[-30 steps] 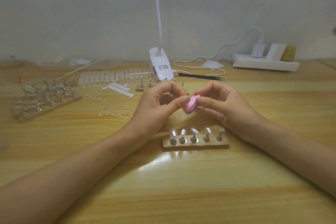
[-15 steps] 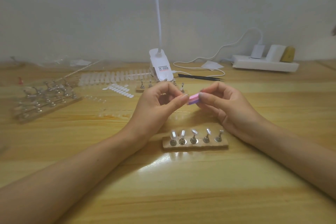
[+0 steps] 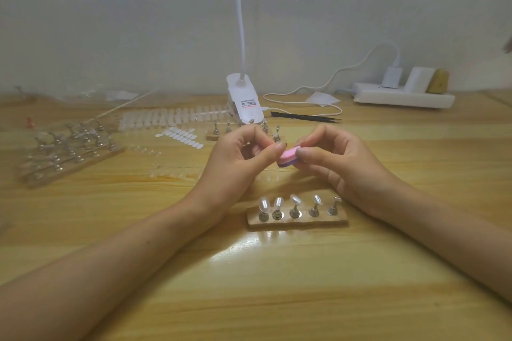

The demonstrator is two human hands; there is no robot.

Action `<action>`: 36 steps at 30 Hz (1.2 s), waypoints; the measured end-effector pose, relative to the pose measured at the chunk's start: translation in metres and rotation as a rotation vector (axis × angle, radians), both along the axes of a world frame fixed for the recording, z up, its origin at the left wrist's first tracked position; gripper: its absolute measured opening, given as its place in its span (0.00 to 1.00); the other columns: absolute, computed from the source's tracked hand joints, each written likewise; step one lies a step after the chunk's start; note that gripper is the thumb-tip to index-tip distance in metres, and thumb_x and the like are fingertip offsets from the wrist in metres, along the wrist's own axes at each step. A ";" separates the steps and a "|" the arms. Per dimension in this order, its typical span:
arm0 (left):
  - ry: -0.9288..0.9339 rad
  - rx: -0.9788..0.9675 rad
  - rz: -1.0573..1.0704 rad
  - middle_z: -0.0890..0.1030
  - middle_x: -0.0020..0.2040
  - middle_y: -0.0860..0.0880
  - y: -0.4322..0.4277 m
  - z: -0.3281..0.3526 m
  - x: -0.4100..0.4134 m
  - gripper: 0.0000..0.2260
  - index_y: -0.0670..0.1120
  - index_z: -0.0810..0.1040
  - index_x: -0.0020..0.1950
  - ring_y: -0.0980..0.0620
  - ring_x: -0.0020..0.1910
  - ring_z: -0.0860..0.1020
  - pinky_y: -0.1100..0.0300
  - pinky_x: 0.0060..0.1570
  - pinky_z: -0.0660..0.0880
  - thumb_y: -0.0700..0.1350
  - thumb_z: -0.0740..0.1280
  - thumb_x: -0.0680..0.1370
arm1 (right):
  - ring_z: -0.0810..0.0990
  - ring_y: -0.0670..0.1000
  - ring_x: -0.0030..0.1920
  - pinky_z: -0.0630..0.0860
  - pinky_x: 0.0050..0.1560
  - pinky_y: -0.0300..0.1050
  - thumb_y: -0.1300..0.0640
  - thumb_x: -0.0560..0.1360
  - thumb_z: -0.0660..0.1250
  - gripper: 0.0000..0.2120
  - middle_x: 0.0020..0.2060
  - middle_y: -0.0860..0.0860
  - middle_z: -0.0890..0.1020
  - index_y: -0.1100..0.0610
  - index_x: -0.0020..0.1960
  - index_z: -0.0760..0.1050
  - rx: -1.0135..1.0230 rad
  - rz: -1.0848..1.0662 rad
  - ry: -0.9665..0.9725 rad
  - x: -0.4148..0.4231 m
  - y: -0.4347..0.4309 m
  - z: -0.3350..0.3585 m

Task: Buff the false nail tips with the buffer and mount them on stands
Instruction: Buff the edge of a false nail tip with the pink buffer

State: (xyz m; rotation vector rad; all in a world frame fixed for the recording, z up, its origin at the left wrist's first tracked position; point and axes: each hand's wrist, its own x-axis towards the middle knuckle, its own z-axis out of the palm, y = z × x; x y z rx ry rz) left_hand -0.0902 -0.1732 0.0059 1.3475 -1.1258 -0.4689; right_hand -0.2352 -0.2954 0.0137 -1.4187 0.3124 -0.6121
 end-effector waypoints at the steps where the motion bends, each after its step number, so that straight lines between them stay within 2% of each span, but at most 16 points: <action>1: -0.003 -0.002 -0.002 0.68 0.27 0.58 0.000 0.000 0.000 0.09 0.53 0.77 0.35 0.60 0.27 0.65 0.68 0.31 0.63 0.48 0.72 0.75 | 0.85 0.56 0.47 0.80 0.48 0.39 0.63 0.68 0.72 0.08 0.45 0.59 0.83 0.61 0.43 0.74 -0.008 -0.010 -0.014 0.000 -0.001 0.000; 5: -0.009 -0.005 -0.001 0.68 0.28 0.58 0.000 -0.002 0.000 0.08 0.48 0.77 0.38 0.60 0.28 0.64 0.68 0.31 0.63 0.46 0.72 0.76 | 0.85 0.54 0.48 0.80 0.50 0.42 0.61 0.69 0.73 0.08 0.45 0.59 0.83 0.60 0.45 0.75 -0.031 -0.084 -0.058 -0.002 -0.004 -0.001; 9: -0.038 -0.012 -0.013 0.69 0.29 0.56 -0.001 -0.002 0.001 0.09 0.47 0.76 0.38 0.58 0.30 0.66 0.68 0.33 0.64 0.45 0.72 0.77 | 0.86 0.60 0.49 0.83 0.50 0.53 0.59 0.70 0.75 0.10 0.46 0.61 0.86 0.60 0.46 0.77 -0.185 0.068 0.006 -0.003 0.002 -0.004; 12: -0.053 -0.008 -0.019 0.68 0.30 0.55 -0.002 -0.003 0.001 0.09 0.48 0.76 0.37 0.57 0.31 0.65 0.66 0.34 0.63 0.44 0.72 0.76 | 0.85 0.53 0.46 0.82 0.49 0.44 0.59 0.68 0.75 0.08 0.43 0.53 0.84 0.58 0.44 0.78 -0.137 -0.067 -0.046 -0.003 0.000 -0.002; 14: -0.064 -0.005 -0.012 0.68 0.30 0.57 -0.002 -0.003 0.002 0.09 0.48 0.76 0.38 0.59 0.30 0.65 0.68 0.33 0.63 0.45 0.72 0.76 | 0.85 0.51 0.45 0.81 0.48 0.41 0.59 0.67 0.74 0.08 0.42 0.52 0.83 0.59 0.43 0.77 -0.108 -0.122 -0.056 -0.004 -0.004 0.000; 18: -0.097 -0.002 -0.027 0.71 0.30 0.59 -0.001 -0.004 0.002 0.09 0.49 0.76 0.38 0.58 0.31 0.67 0.67 0.35 0.64 0.45 0.72 0.77 | 0.86 0.62 0.48 0.82 0.49 0.50 0.61 0.70 0.74 0.09 0.46 0.61 0.85 0.61 0.46 0.76 -0.201 -0.003 0.022 -0.005 0.001 -0.003; 21: -0.108 0.014 -0.037 0.73 0.30 0.60 -0.001 -0.002 0.001 0.09 0.50 0.75 0.38 0.58 0.32 0.68 0.67 0.36 0.65 0.46 0.72 0.76 | 0.86 0.57 0.48 0.82 0.49 0.46 0.60 0.69 0.74 0.08 0.47 0.60 0.84 0.61 0.45 0.77 -0.167 -0.082 -0.018 -0.005 -0.003 0.000; 24: -0.142 0.031 -0.057 0.74 0.33 0.61 0.000 0.000 -0.003 0.07 0.49 0.76 0.40 0.57 0.35 0.71 0.65 0.40 0.69 0.48 0.71 0.75 | 0.84 0.61 0.54 0.81 0.53 0.43 0.62 0.72 0.72 0.08 0.54 0.69 0.80 0.62 0.47 0.75 -0.101 -0.201 -0.040 -0.012 -0.020 0.006; 26: -0.124 0.024 -0.063 0.75 0.35 0.59 0.001 0.002 -0.005 0.08 0.47 0.77 0.41 0.55 0.37 0.73 0.62 0.43 0.71 0.50 0.71 0.73 | 0.85 0.59 0.53 0.82 0.54 0.45 0.64 0.75 0.72 0.07 0.51 0.65 0.83 0.63 0.48 0.74 -0.222 -0.172 0.086 -0.020 -0.028 0.010; 28: -0.079 0.018 -0.074 0.77 0.38 0.55 0.004 0.004 -0.005 0.09 0.47 0.78 0.41 0.55 0.39 0.75 0.65 0.43 0.71 0.52 0.70 0.72 | 0.86 0.55 0.51 0.81 0.53 0.48 0.63 0.75 0.73 0.08 0.46 0.57 0.87 0.64 0.47 0.74 -0.383 -0.128 0.306 -0.027 -0.031 0.010; 30: -0.035 0.017 -0.100 0.78 0.38 0.55 0.006 0.007 -0.006 0.08 0.47 0.78 0.41 0.60 0.36 0.75 0.71 0.38 0.69 0.51 0.70 0.72 | 0.80 0.51 0.58 0.75 0.59 0.51 0.57 0.72 0.76 0.08 0.50 0.49 0.85 0.56 0.47 0.78 -0.664 -0.217 0.544 -0.031 -0.031 0.015; 31: -0.018 0.016 -0.112 0.78 0.37 0.56 0.006 0.008 -0.007 0.08 0.46 0.78 0.41 0.62 0.34 0.74 0.73 0.37 0.68 0.50 0.70 0.72 | 0.76 0.50 0.60 0.71 0.61 0.49 0.52 0.70 0.77 0.10 0.53 0.45 0.82 0.50 0.48 0.79 -0.840 -0.277 0.594 -0.032 -0.027 0.021; 32: -0.006 0.017 -0.119 0.79 0.37 0.56 0.006 0.008 -0.007 0.08 0.46 0.79 0.41 0.63 0.34 0.74 0.74 0.37 0.68 0.50 0.70 0.72 | 0.74 0.47 0.59 0.69 0.59 0.45 0.49 0.68 0.77 0.11 0.53 0.42 0.80 0.45 0.49 0.79 -0.977 -0.285 0.537 -0.032 -0.021 0.029; 34: 0.006 0.024 -0.138 0.79 0.36 0.57 0.005 0.010 -0.007 0.08 0.46 0.79 0.40 0.62 0.35 0.75 0.73 0.39 0.69 0.51 0.70 0.71 | 0.77 0.44 0.55 0.69 0.55 0.37 0.48 0.67 0.78 0.14 0.50 0.40 0.81 0.45 0.51 0.79 -1.094 -0.167 0.304 -0.029 -0.002 0.042; 35: 0.012 0.026 -0.152 0.80 0.36 0.57 0.005 0.011 -0.007 0.08 0.48 0.80 0.40 0.60 0.36 0.75 0.71 0.40 0.70 0.52 0.71 0.71 | 0.79 0.44 0.53 0.71 0.56 0.39 0.48 0.67 0.78 0.15 0.47 0.40 0.82 0.47 0.52 0.80 -1.131 -0.123 0.241 -0.027 0.008 0.045; 36: 0.020 0.024 -0.167 0.80 0.36 0.57 0.005 0.011 -0.007 0.06 0.50 0.80 0.39 0.58 0.38 0.75 0.70 0.41 0.71 0.52 0.71 0.71 | 0.80 0.44 0.51 0.73 0.58 0.47 0.48 0.67 0.78 0.14 0.45 0.41 0.83 0.48 0.51 0.81 -1.170 -0.120 0.223 -0.023 0.016 0.046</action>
